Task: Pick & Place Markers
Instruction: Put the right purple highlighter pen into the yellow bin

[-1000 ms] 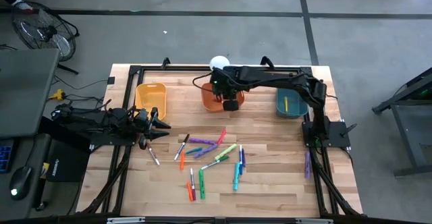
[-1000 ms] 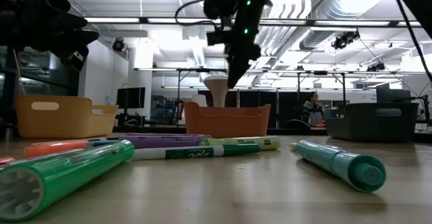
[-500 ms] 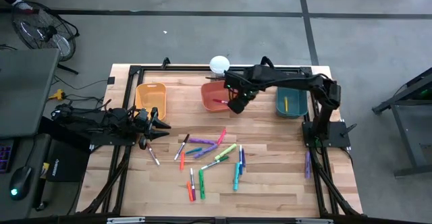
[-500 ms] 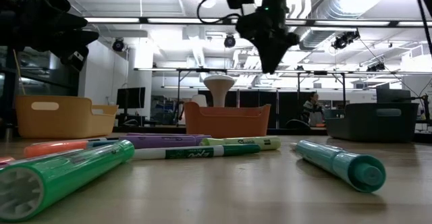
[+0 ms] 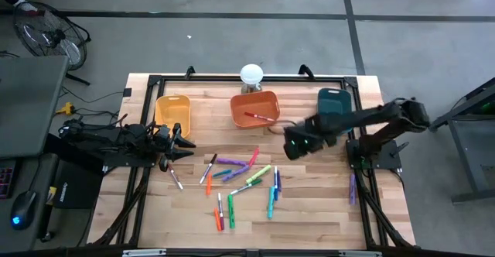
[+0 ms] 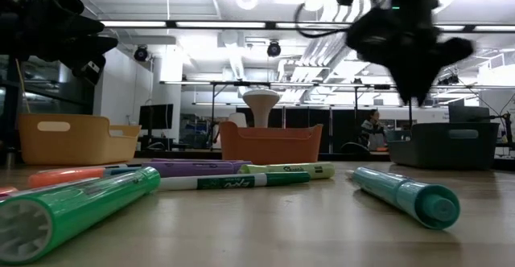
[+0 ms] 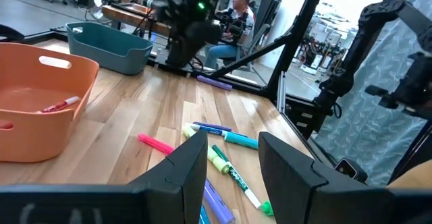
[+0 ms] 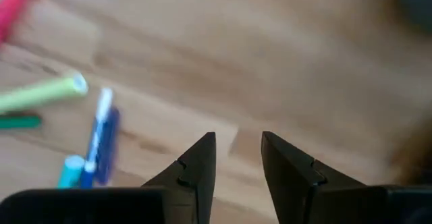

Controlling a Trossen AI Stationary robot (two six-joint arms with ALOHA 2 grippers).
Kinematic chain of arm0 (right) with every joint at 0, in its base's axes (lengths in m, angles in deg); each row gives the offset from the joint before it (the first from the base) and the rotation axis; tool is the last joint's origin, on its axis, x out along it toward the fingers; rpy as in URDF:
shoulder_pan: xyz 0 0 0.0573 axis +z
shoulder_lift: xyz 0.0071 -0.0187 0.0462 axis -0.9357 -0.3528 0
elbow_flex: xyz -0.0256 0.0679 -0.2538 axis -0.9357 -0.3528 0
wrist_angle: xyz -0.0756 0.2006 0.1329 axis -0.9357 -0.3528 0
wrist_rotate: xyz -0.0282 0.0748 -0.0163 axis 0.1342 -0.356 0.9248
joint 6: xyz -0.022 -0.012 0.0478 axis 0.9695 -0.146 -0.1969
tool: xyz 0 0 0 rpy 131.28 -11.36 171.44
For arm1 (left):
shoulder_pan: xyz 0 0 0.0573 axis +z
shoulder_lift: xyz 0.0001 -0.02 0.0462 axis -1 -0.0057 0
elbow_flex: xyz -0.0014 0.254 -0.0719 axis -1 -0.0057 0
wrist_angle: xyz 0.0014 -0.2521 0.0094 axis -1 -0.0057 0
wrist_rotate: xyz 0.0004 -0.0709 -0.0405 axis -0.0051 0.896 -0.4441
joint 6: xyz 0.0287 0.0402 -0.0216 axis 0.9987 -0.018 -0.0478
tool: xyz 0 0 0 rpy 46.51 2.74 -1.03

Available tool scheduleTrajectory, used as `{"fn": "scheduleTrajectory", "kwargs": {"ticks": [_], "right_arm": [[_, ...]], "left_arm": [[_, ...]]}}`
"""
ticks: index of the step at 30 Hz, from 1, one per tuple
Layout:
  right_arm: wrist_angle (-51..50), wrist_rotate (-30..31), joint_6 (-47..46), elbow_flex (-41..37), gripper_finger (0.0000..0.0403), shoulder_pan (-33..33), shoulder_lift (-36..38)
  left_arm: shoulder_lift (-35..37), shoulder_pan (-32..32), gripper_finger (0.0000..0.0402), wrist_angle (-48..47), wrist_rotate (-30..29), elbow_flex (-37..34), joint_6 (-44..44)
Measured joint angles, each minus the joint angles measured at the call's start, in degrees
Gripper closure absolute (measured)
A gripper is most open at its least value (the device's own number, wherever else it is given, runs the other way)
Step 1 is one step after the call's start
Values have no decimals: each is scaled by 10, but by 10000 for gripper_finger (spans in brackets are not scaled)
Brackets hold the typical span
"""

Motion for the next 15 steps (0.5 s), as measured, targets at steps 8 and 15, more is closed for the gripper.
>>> {"fn": "scheduleTrajectory", "kwargs": {"ticks": [8, 15], "right_arm": [[59, -36, -171, -102, 295, 105, 28], [96, -69, -282, -161, 295, 176, 27]], "left_arm": [[0, 0, 270, 0, 0, 0, 0], [0, 0, 270, 0, 0, 0, 0]]}}
